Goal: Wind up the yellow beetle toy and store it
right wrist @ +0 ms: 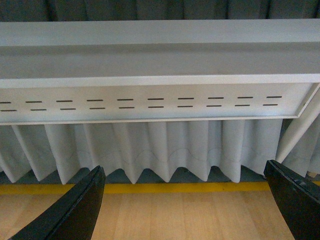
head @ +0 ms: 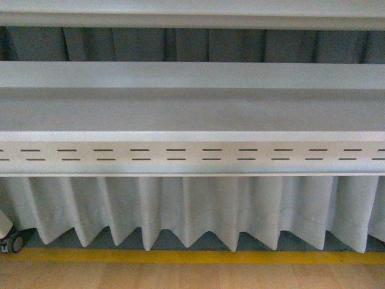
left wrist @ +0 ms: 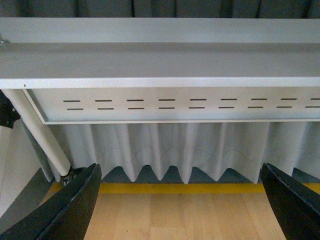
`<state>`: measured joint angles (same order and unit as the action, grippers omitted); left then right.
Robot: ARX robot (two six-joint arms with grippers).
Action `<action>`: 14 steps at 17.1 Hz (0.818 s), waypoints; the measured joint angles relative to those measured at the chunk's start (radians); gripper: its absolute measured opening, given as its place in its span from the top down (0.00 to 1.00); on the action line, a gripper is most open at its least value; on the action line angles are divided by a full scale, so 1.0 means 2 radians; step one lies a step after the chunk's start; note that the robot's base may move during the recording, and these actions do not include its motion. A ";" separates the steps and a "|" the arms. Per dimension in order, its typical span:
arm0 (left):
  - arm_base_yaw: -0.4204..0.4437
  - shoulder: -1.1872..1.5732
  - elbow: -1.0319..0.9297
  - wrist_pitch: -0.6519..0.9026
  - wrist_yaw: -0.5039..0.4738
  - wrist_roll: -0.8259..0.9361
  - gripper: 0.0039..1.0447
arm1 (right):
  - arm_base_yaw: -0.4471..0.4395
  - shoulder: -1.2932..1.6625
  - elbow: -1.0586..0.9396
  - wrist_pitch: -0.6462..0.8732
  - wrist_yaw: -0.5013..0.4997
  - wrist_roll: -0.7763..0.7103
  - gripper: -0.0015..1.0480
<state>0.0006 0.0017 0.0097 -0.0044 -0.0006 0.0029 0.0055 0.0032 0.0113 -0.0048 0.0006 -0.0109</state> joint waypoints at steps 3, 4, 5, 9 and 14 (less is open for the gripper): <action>0.000 0.000 0.000 0.000 0.000 0.000 0.06 | 0.000 0.000 0.000 0.000 0.000 0.000 0.06; 0.000 0.000 0.000 0.000 0.000 0.000 0.06 | 0.000 0.000 0.000 0.000 0.000 0.000 0.06; 0.000 0.000 0.000 0.000 0.000 0.000 0.06 | 0.000 0.000 0.000 0.000 0.000 0.000 0.06; 0.000 0.000 0.000 0.000 0.000 0.000 0.06 | 0.000 0.000 0.000 0.000 0.000 0.000 0.06; 0.000 0.000 0.000 0.000 0.000 0.000 0.06 | 0.000 0.000 0.000 0.000 0.000 0.000 0.06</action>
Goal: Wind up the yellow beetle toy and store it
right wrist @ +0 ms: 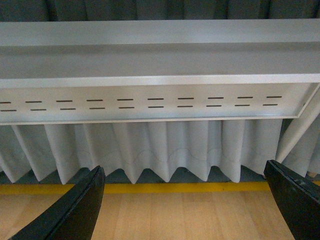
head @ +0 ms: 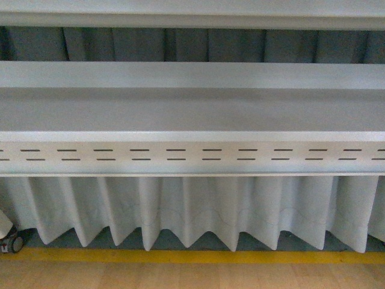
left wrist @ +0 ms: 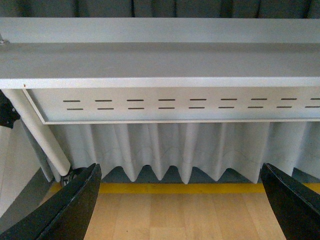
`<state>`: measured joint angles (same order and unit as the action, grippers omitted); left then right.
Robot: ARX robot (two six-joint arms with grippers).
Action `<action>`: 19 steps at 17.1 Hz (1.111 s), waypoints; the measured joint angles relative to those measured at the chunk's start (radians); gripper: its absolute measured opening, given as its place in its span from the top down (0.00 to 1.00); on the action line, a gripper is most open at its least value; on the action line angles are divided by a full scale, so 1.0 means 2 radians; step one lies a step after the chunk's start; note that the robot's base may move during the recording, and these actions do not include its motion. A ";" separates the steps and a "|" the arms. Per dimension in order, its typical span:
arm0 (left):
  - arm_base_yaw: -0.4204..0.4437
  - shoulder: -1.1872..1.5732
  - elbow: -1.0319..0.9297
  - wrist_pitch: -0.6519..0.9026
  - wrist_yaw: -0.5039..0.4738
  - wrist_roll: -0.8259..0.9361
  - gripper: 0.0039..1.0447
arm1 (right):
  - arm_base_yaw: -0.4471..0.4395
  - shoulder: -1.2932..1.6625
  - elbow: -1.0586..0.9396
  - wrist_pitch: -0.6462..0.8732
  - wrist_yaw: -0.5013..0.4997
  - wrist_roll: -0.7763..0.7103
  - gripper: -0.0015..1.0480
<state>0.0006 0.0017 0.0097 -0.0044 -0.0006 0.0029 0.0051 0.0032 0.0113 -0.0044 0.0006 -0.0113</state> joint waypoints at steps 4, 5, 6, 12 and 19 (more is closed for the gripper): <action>0.000 0.000 0.000 0.000 0.000 0.000 0.06 | 0.000 0.000 0.000 0.000 0.000 0.000 0.06; 0.000 0.000 0.000 0.000 0.000 0.000 0.06 | 0.000 0.000 0.000 0.000 0.000 0.000 0.06; 0.000 0.000 0.000 0.000 0.000 0.000 0.06 | 0.000 0.000 0.000 0.000 0.000 0.000 0.06; 0.000 0.000 0.000 0.000 0.000 0.000 0.06 | 0.000 0.000 0.000 0.000 0.000 0.000 0.06; 0.000 0.000 0.000 0.002 0.000 0.000 0.06 | 0.000 0.000 0.000 0.001 0.000 0.000 0.06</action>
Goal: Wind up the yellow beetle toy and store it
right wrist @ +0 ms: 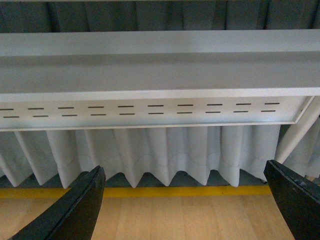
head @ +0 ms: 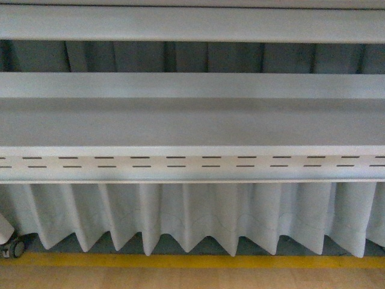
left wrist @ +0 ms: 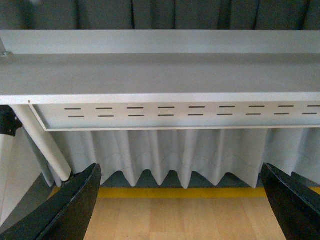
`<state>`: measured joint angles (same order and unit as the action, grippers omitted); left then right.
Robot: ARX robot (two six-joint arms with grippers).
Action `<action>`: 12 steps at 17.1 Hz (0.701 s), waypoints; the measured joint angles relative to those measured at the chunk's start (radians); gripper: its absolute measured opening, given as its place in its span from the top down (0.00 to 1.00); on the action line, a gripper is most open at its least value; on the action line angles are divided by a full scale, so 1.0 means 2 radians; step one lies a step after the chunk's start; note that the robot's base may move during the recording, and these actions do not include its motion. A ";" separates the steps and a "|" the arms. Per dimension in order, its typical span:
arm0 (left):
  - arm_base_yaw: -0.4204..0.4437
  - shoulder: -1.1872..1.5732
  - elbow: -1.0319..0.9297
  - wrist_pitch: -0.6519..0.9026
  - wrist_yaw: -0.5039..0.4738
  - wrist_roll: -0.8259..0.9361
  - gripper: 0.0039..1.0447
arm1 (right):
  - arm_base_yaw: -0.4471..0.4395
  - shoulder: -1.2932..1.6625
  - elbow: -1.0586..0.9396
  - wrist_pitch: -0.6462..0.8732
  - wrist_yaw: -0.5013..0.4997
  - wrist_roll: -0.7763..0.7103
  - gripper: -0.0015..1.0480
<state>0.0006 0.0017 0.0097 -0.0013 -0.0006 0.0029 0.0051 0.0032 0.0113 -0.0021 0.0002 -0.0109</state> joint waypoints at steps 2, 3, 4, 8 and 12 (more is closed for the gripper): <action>0.000 0.000 0.000 0.000 0.000 0.000 0.06 | 0.000 0.000 0.000 0.000 0.000 0.000 0.06; 0.000 0.000 0.000 -0.001 0.000 0.000 0.06 | 0.000 0.000 0.000 -0.001 0.000 0.000 0.06; 0.000 0.000 0.000 -0.001 0.000 0.000 0.06 | 0.000 0.000 0.000 -0.001 0.000 0.000 0.06; 0.000 0.000 0.000 -0.001 0.000 0.000 0.06 | 0.000 0.000 0.000 -0.001 0.000 0.000 0.06; 0.000 0.000 0.000 -0.002 0.000 0.000 0.06 | 0.000 0.000 0.000 -0.002 0.000 0.000 0.06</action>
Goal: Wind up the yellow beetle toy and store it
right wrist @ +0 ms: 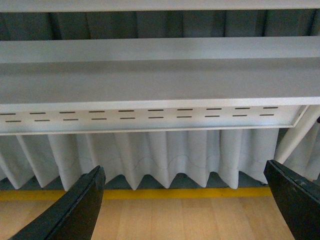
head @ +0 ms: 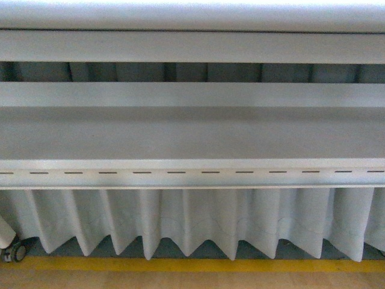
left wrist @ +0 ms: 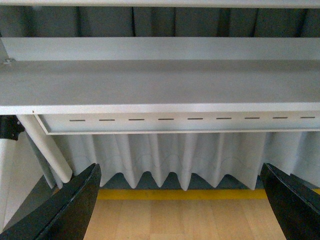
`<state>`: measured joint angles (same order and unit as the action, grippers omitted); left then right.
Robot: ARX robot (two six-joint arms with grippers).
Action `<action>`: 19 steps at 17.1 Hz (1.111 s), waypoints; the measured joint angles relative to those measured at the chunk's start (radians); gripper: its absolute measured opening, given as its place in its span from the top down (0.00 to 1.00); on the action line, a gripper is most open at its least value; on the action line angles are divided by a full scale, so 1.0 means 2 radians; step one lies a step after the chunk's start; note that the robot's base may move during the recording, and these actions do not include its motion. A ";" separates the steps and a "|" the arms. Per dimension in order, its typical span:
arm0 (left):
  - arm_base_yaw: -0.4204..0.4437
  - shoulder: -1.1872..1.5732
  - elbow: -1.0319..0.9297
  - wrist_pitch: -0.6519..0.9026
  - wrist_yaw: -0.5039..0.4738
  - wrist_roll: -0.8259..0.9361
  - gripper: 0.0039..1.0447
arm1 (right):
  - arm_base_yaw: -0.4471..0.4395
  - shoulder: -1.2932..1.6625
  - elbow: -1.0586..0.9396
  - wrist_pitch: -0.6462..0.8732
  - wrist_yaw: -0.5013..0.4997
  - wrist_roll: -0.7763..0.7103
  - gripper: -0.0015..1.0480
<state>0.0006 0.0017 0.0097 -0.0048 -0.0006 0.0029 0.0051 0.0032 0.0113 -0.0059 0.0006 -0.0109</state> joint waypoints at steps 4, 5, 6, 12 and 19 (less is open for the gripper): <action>0.000 0.000 0.000 0.002 0.000 0.000 0.06 | 0.000 0.000 0.000 0.002 0.000 0.000 0.06; 0.000 0.000 0.000 0.002 0.000 0.000 0.06 | 0.000 0.000 0.000 0.003 0.000 0.000 0.06; 0.000 0.000 0.000 0.002 0.000 0.000 0.06 | 0.000 0.000 0.000 0.002 0.000 0.000 0.06; 0.000 0.000 0.000 0.001 0.000 0.000 0.06 | 0.000 0.000 0.000 0.001 0.000 0.000 0.06; 0.000 0.000 0.000 -0.001 0.000 0.000 0.06 | 0.000 0.000 0.000 0.000 0.000 0.000 0.06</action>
<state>0.0006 0.0021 0.0097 -0.0067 -0.0006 0.0029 0.0051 0.0040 0.0113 -0.0051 0.0006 -0.0109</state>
